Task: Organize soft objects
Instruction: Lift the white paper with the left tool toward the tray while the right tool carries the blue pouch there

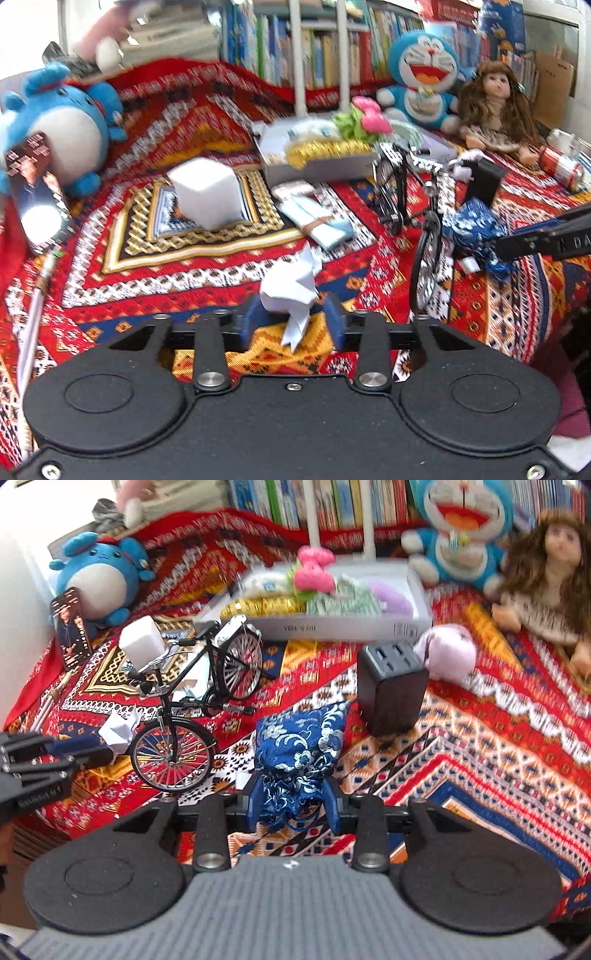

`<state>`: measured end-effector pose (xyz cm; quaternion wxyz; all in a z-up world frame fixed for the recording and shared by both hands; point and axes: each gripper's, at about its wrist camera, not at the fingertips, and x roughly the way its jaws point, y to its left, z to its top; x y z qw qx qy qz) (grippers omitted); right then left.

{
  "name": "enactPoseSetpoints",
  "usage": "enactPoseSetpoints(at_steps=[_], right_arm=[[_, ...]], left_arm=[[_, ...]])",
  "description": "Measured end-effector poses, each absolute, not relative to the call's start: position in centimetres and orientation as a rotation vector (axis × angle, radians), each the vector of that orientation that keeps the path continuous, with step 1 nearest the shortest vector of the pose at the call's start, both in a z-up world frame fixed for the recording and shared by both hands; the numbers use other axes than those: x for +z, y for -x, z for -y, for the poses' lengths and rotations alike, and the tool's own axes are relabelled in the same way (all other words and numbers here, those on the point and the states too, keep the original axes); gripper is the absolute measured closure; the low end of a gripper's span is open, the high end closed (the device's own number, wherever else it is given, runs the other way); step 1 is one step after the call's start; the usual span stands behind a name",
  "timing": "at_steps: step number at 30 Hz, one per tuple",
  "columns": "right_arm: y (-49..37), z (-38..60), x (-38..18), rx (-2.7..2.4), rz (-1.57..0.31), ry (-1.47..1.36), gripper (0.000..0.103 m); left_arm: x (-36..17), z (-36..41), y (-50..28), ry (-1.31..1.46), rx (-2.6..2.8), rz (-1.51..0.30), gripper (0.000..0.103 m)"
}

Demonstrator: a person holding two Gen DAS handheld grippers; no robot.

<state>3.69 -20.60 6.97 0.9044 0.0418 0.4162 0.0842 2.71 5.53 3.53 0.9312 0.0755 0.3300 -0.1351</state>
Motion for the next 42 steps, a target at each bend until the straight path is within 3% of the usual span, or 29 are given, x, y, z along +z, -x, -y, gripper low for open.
enactPoseSetpoints(at_steps=[3,4,7,20,39,42], right_arm=[[-2.2,20.3,6.5,0.143,-0.722,-0.034,0.051],[-1.6,20.2,6.3,0.126,-0.669,-0.016,0.043],[-1.0,19.6,5.5,0.088,-0.591,0.015,0.04],[-0.2,17.8,3.2,0.108,-0.454,0.077,0.03],[-0.1,16.6,1.8,0.12,-0.459,0.116,0.03],[-0.1,16.5,1.7,0.114,-0.46,0.124,0.041]], left_arm=[[3.1,-5.4,-2.3,-0.132,-0.239,-0.622,0.051],[3.0,-5.3,-2.3,-0.126,-0.218,-0.608,0.05],[2.3,-5.1,-2.6,-0.138,-0.171,-0.568,0.047],[-0.1,-4.9,-4.0,-0.095,-0.175,-0.619,0.05],[-0.5,-4.0,-4.0,-0.076,-0.192,-0.604,0.065],[-0.4,-4.0,-4.0,-0.074,-0.19,-0.606,0.066]])
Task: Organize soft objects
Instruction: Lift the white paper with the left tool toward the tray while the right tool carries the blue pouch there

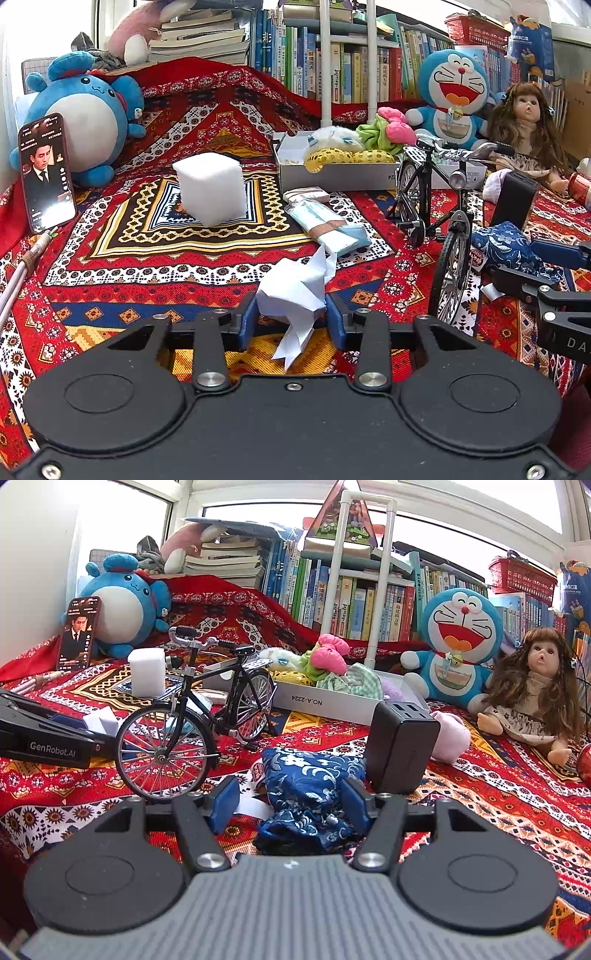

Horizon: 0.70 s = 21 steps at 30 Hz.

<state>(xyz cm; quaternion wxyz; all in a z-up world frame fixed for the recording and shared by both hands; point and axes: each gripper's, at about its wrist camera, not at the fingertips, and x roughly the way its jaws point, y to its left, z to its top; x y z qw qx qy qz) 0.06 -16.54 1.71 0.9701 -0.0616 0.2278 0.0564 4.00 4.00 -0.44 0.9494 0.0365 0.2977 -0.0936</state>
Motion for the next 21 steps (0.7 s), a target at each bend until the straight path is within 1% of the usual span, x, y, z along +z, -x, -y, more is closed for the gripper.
enactPoseSetpoints(at_steps=[1,5,6,8,13,21], right_arm=[[-0.1,16.6,1.7,0.113,-0.463,0.122,0.045],[-0.2,16.9,1.9,0.107,-0.469,0.109,0.053],[-0.1,17.1,1.9,0.104,-0.468,0.105,0.057],[-0.2,17.4,2.1,0.107,-0.473,0.087,0.058],[-0.2,17.7,2.7,0.103,-0.472,0.071,0.068],[0.1,17.6,3.7,0.103,-0.451,0.064,0.07]], left_arm=[[-0.4,-4.0,-4.0,-0.072,-0.19,-0.607,0.066],[-0.3,-4.0,-4.0,-0.063,-0.184,-0.612,0.067],[-0.3,-4.0,-4.0,-0.062,-0.183,-0.613,0.067],[-0.2,-4.0,-4.1,-0.059,-0.182,-0.617,0.067],[0.2,-4.2,-4.4,-0.047,-0.188,-0.631,0.068],[1.3,-4.4,-4.5,-0.038,-0.194,-0.623,0.068]])
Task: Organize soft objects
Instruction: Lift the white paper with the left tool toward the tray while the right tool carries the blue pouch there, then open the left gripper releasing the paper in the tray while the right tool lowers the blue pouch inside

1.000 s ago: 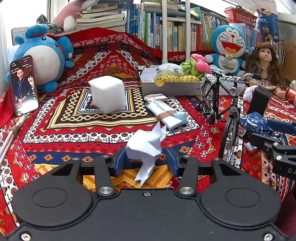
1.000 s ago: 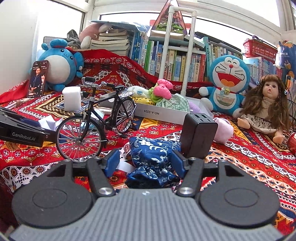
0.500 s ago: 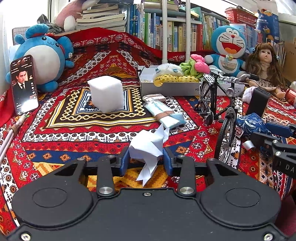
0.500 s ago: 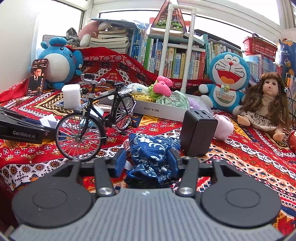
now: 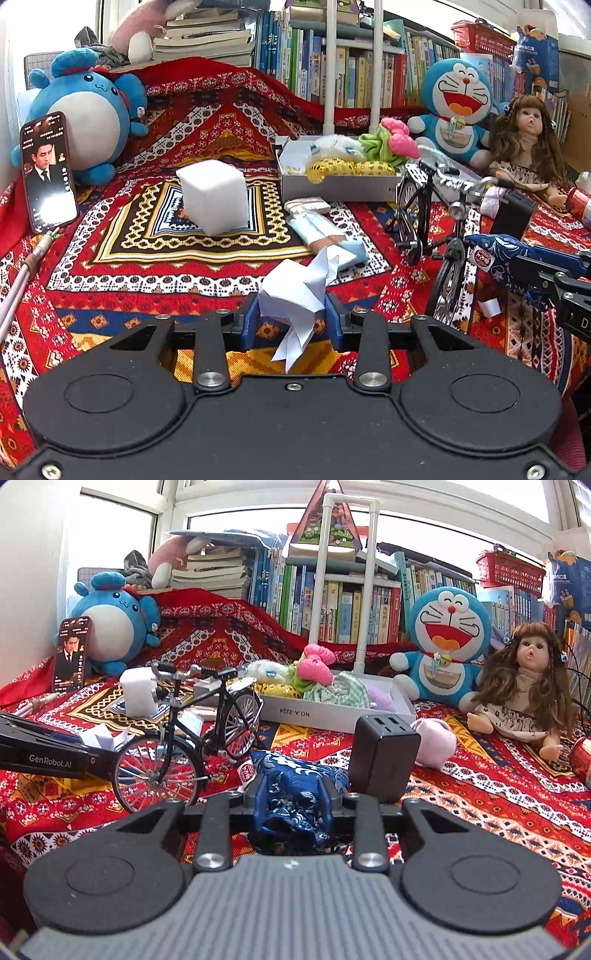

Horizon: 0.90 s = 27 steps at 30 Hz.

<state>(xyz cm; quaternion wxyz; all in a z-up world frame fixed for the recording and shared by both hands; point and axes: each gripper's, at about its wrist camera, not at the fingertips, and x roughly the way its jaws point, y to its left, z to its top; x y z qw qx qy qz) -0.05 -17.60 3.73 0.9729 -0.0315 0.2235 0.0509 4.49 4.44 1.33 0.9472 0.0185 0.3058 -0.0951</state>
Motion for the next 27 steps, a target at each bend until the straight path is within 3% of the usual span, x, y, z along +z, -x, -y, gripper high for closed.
enactPoseSetpoints(at_steps=[16,27], right_arm=[[-1.2,19.1,8.4,0.082,-0.378,0.008,0.07],[-10.9,23.8,12.7,0.062,-0.445,-0.116,0.07]], left_arm=[[7.3,-5.3,-9.0,0.018,-0.251,-0.559,0.068],[10.9,-3.0,-19.6,0.116,-0.365,-0.628,0.068]])
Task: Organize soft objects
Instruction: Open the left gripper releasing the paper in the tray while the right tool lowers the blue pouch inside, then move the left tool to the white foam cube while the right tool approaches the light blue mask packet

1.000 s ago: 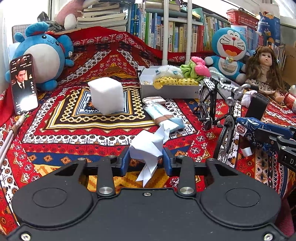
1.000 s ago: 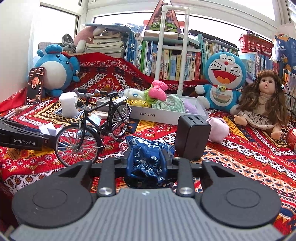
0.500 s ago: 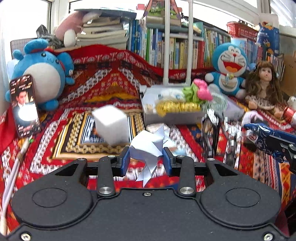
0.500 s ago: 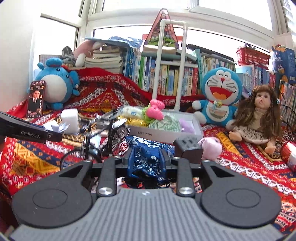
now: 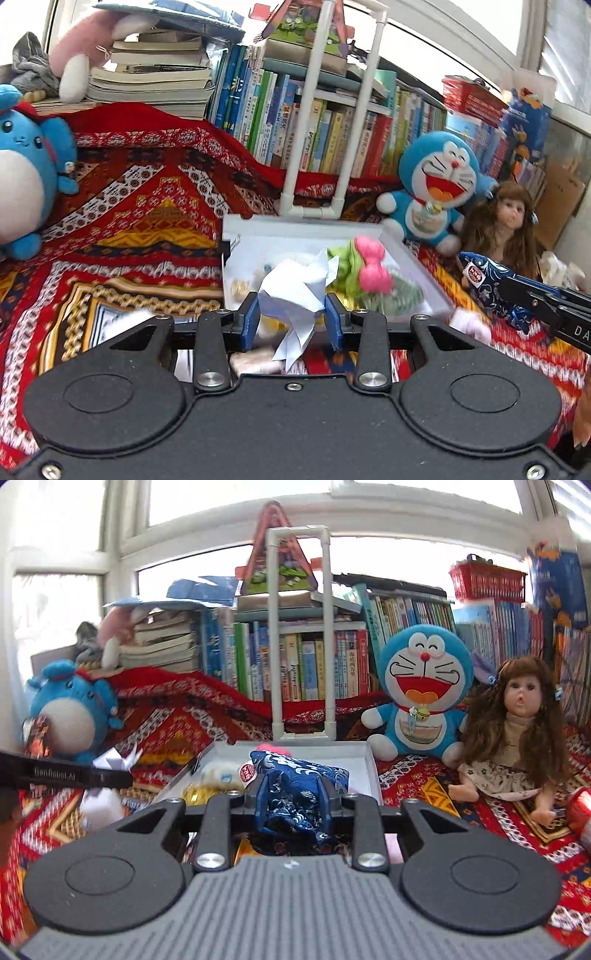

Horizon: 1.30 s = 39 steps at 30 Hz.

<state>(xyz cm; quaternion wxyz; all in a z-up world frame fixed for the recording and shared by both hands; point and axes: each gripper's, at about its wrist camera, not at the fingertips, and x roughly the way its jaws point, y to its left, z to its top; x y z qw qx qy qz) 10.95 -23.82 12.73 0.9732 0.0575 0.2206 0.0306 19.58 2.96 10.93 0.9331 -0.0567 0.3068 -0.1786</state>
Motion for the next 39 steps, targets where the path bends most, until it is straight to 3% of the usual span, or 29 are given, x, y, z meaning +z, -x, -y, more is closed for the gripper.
enactPoseSetpoints(at_steps=[14,34,39], right_arm=[[-26.4,26.4,11.5,0.037,-0.715,-0.251,0.07],[-35.6,24.8,4.3,-0.001,-0.89,-0.225,0.07],[-36.3,24.9,3.6,0.001,-0.909,-0.236,0.07]], left_arm=[[9.3,2.7,-32.9,0.097,-0.326,-0.793,0.067],[3.3,5.3,-40.1,0.066,-0.29,-0.92,0.067],[2.4,5.4,-40.5,0.066,-0.263,-0.928,0.057]])
